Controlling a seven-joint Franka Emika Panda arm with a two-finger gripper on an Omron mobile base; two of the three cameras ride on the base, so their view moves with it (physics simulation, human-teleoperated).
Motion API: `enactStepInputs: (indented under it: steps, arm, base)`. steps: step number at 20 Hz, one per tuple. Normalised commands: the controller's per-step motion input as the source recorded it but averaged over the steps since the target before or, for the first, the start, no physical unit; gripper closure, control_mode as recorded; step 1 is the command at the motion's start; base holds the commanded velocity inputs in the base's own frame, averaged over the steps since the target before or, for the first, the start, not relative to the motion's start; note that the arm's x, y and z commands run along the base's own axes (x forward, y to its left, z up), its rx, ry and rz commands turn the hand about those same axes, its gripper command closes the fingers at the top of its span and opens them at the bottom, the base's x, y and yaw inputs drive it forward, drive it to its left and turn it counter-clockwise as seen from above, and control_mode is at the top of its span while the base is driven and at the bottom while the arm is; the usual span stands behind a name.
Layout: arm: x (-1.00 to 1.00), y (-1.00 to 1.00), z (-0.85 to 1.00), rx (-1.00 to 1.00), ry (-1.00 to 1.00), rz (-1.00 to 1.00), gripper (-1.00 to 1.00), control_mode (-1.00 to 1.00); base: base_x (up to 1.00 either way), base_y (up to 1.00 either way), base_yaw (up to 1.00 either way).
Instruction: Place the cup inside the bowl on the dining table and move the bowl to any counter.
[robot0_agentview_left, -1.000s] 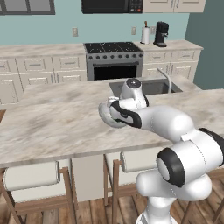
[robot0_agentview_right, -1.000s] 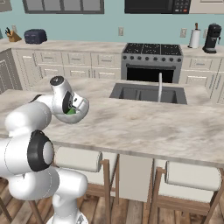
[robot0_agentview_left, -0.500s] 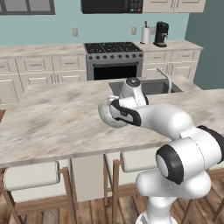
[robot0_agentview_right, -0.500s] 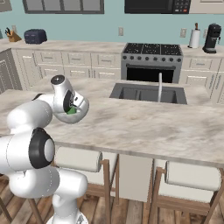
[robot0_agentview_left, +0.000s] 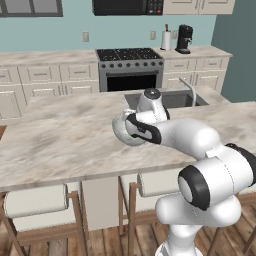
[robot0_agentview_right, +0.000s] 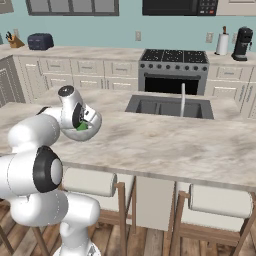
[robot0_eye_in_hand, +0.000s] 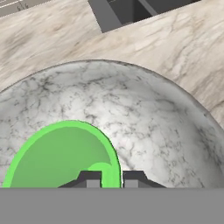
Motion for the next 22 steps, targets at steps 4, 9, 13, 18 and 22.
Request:
enactStepInputs:
  steps: [4, 9, 13, 18, 22]
  arm:
    - [0.00, 0.00, 0.00, 0.00, 0.00, 0.00, -1.00, -1.00]
    - [0.00, 0.00, 0.00, 0.00, 0.00, 0.00, -1.00, -1.00]
    - [0.00, 0.00, 0.20, 0.00, 0.00, 0.00, -1.00, -1.00]
    - [0.00, 0.00, 0.40, 0.00, 0.00, 0.00, -1.00, -1.00]
    - [0.00, 0.00, 0.36, 0.00, 0.01, 0.00, -1.00, -1.00]
  base:
    - [0.00, 0.00, 0.00]
    - [0.00, 0.00, 0.00]
    - [0.00, 0.00, 0.00]
    - [0.00, 0.00, 0.00]
    - [0.00, 0.00, 0.00]
